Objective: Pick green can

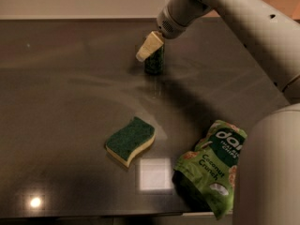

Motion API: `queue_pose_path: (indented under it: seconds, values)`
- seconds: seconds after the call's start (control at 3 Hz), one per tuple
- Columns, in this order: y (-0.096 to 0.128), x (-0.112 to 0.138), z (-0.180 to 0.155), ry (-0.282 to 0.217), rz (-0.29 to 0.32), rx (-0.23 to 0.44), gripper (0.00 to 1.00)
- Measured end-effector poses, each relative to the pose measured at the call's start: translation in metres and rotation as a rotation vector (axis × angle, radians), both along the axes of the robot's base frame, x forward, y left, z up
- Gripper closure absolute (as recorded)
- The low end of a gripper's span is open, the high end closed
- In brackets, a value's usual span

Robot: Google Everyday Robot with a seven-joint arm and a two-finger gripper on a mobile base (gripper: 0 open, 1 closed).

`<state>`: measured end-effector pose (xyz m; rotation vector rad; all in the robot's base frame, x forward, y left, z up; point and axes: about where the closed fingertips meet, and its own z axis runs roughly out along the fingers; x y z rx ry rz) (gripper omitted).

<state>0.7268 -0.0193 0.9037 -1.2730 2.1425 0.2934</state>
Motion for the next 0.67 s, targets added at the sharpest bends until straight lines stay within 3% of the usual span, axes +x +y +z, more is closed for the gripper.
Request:
queue_pose_path:
  seconds: [0.67]
  values:
    - [-0.0069, -0.0073, 0.0101, 0.010, 0.006, 0.002, 0.65]
